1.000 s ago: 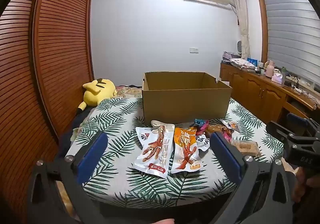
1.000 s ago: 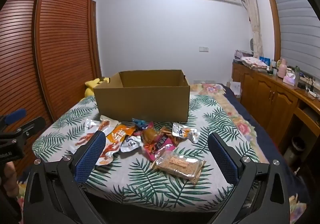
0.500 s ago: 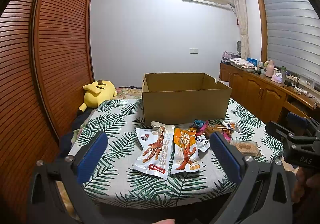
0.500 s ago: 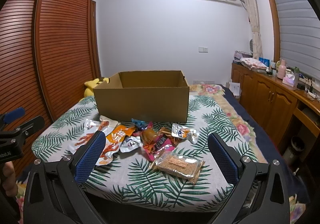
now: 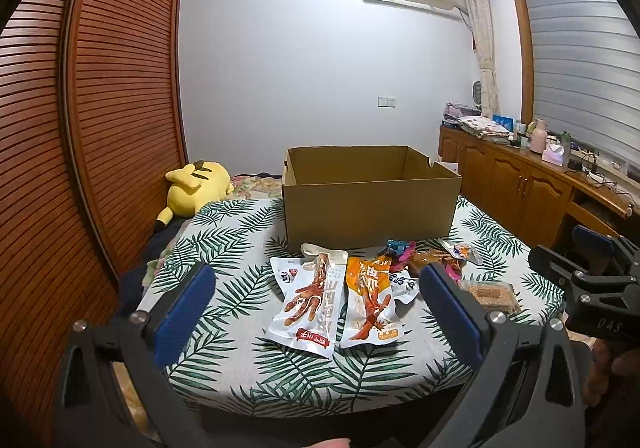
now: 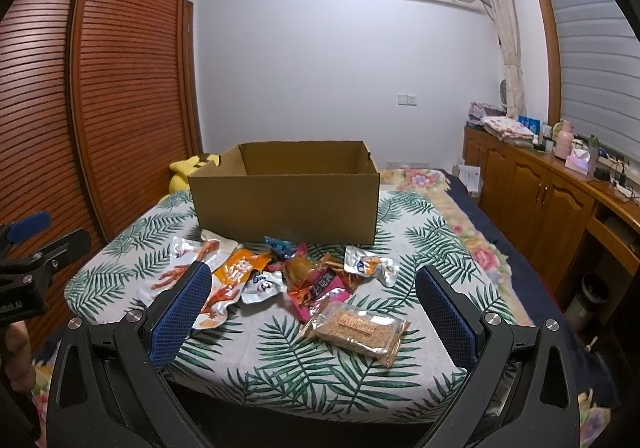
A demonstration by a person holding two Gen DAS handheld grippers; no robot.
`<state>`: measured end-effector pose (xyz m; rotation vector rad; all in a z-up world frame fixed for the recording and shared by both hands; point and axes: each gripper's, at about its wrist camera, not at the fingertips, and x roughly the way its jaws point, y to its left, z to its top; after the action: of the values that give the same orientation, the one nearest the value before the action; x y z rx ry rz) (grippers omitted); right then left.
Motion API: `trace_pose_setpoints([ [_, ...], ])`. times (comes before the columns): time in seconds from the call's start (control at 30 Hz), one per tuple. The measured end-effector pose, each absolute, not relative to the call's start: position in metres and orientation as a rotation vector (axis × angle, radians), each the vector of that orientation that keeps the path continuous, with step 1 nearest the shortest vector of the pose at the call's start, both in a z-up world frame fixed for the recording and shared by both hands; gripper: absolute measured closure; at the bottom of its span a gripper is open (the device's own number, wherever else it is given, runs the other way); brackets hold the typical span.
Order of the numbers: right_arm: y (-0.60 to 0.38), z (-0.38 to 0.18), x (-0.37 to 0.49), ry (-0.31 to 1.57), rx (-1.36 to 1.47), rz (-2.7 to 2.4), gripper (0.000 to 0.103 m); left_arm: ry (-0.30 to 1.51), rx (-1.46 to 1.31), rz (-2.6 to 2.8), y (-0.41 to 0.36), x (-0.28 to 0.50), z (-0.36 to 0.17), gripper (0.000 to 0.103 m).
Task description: Organize snacks
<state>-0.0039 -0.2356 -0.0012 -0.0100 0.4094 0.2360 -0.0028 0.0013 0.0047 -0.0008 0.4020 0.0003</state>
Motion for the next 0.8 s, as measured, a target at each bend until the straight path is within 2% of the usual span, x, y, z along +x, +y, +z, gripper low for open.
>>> trace_pose_setpoints([
  [0.8,-0.2357,-0.0036,-0.0040,0.415,-0.008,0.236,0.000,0.402,0.001,0.001,-0.0012,-0.0033,0.0051,0.000],
])
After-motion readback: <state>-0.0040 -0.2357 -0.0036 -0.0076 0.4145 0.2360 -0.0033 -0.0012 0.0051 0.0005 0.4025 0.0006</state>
